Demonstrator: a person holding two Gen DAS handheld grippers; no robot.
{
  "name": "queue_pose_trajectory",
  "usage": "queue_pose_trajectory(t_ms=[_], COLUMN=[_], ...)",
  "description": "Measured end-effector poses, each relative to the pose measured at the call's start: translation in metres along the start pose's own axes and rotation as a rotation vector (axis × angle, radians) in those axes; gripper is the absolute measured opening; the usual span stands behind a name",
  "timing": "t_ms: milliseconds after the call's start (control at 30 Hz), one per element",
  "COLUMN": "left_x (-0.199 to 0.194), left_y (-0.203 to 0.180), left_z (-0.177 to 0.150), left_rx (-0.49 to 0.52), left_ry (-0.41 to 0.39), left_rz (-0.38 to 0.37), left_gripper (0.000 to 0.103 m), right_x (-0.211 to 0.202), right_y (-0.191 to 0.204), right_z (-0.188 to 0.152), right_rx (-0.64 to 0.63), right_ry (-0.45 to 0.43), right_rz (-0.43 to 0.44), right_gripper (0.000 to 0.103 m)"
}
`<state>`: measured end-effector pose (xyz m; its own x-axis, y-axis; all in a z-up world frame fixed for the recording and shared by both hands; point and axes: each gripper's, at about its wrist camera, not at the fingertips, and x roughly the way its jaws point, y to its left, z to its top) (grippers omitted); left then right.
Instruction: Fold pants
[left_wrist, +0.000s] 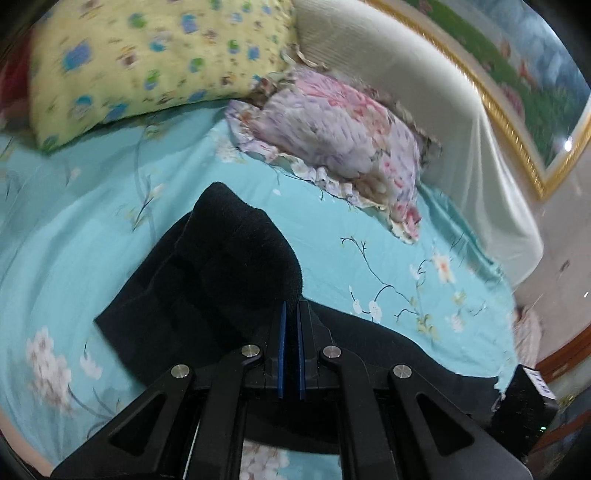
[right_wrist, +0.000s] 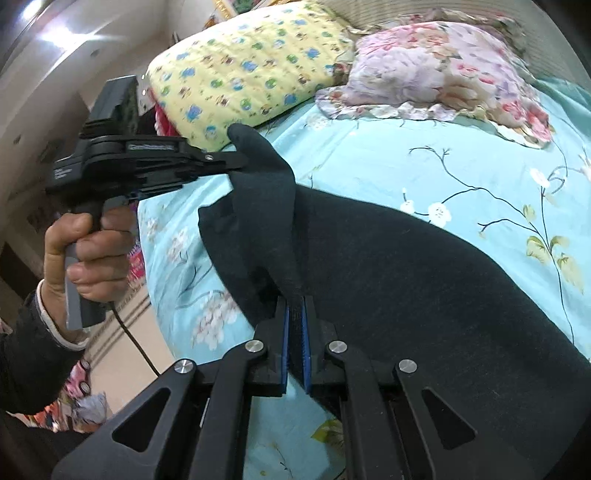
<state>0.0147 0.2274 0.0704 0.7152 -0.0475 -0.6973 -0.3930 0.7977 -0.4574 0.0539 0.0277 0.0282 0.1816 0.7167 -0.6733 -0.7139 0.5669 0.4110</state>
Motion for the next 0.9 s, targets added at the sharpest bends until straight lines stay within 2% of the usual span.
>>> queue_pose_trajectory(t_ms=[333,900], left_x=[-0.013,-0.009], left_y=[0.040,0.073], left_z=[-0.041,-0.068], left_rx=[-0.081,-0.144], left_ry=[-0.008,0.013], left_rz=[-0.058,-0.069], left_gripper=[0.003,0.003], right_x=[0.000,0.023], right_y=[0.017,0.025], right_z=[-0.011,-0.020], right_rx=[-0.094,-0.140], right_ry=[0.053,0.137], right_rz=[-0.057,-0.134], right_gripper=[0.007,0.007])
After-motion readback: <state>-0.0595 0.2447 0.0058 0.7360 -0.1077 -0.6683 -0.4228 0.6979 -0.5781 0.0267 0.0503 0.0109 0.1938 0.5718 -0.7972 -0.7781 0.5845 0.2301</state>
